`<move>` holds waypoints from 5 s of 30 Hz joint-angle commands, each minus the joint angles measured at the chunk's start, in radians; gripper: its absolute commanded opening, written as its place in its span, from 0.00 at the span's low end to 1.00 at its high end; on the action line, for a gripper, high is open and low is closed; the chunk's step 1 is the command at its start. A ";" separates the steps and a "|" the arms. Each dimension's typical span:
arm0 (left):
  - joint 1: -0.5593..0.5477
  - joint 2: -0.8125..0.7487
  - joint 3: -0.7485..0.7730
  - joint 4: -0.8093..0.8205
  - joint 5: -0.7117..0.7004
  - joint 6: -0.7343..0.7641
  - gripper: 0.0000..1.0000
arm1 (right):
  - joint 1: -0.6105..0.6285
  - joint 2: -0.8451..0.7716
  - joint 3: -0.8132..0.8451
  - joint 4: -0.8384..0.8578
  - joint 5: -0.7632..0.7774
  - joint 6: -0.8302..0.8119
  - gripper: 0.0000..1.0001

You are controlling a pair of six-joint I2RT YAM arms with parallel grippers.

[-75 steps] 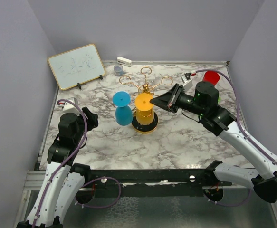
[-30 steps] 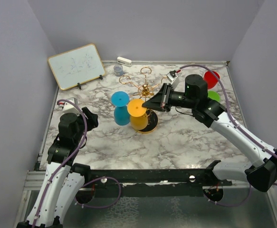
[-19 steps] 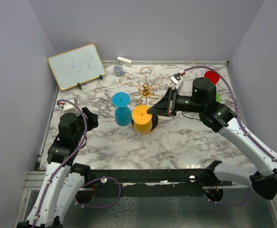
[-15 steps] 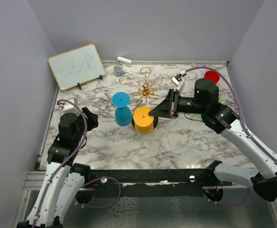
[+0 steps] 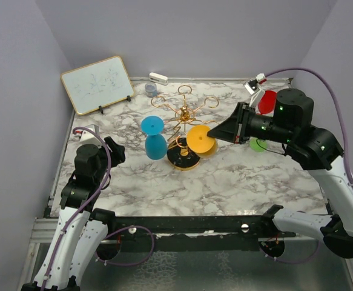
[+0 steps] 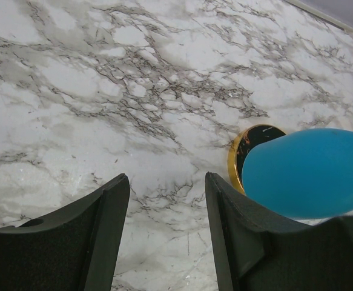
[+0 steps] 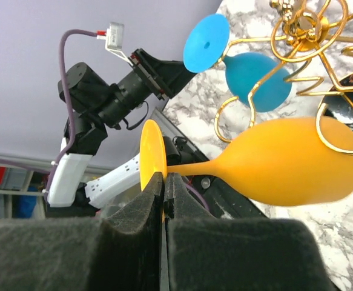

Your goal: Take the wine glass off the wine glass rack

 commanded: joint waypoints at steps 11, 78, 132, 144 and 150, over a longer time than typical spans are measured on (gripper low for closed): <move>0.003 -0.007 -0.009 0.011 0.001 -0.005 0.56 | 0.004 -0.066 0.025 -0.136 0.154 -0.048 0.01; 0.002 0.141 0.150 0.830 0.753 -1.374 0.73 | 0.259 0.035 -0.304 0.911 0.125 -1.506 0.01; -0.023 0.103 -0.020 0.877 0.734 -1.169 0.00 | 0.639 -0.068 -0.511 1.000 0.558 -1.710 0.40; -0.023 -0.076 0.106 0.458 0.520 -0.696 0.00 | 0.637 -0.037 -0.315 0.759 0.991 -1.472 0.44; -0.023 -0.205 0.141 0.273 0.389 -0.567 0.00 | 0.549 0.126 -0.137 0.675 1.106 -1.358 0.41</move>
